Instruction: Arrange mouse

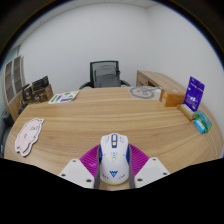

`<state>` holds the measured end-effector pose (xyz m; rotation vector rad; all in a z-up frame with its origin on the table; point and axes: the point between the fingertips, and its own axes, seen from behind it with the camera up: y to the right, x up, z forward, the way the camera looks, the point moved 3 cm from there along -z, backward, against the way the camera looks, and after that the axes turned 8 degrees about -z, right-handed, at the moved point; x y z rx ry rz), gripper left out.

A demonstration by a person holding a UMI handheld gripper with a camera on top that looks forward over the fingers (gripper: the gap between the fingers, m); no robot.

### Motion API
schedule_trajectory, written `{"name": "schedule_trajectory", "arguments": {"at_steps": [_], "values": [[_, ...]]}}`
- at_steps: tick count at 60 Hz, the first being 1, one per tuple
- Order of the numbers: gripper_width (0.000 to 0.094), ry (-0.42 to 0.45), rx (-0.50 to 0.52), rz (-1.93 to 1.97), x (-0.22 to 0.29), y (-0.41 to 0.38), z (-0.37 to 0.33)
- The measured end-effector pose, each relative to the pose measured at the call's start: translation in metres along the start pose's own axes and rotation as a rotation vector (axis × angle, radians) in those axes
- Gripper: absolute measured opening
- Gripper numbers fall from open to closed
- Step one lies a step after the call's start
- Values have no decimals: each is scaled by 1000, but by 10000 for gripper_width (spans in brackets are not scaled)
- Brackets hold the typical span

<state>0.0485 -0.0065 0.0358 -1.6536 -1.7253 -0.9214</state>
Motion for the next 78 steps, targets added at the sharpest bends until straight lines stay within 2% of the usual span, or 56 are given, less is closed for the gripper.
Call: {"name": "schedule_trajectory", "arguments": {"at_steps": [14,22,29,35,38,40,46,52,54,58,60,71,78], "values": [[387,63,73,19,82,-208,3],[388,25,80,19,94,-312,29],[390,-15,94,-19,90,-368,53],[393,-49,89,-63,82,-389,68],[418,-96,95,-78,70,-395,75],[417,-59,86,-83,75,-396,77],[491,-72,98,-93,73,-397,79],[557,-138,132,-100,67,-395,76],[616,-163,143,-103,67,-395,73],[800,-176,166,-97,70,-396,65],[850,-172,171,-93,73,-396,60],[837,-167,180,-101,73,-395,26],[836,-129,190,-116,72,-395,-12]]}}
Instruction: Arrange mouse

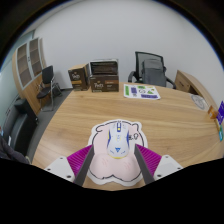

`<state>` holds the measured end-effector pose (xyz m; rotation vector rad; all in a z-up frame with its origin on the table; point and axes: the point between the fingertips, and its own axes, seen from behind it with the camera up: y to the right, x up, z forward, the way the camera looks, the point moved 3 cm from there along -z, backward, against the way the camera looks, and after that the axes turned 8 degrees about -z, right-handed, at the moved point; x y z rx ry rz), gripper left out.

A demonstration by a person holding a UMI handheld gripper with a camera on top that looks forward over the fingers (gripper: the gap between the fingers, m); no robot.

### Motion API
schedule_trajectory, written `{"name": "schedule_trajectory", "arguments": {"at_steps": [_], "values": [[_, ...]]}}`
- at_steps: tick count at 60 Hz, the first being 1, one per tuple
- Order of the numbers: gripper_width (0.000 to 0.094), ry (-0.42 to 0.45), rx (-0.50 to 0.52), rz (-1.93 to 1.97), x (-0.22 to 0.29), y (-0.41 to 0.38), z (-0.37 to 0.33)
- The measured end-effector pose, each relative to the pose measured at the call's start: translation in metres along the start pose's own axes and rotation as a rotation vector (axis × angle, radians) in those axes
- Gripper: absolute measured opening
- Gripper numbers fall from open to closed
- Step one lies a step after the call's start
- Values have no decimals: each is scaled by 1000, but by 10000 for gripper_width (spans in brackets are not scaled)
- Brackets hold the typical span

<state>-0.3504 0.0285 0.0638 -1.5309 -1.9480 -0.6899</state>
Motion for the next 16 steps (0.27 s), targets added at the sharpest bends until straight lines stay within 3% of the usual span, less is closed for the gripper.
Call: {"name": "schedule_trajectory", "arguments": {"at_steps": [16], "values": [[838,88,58,-17,-51,-8,-113]]}}
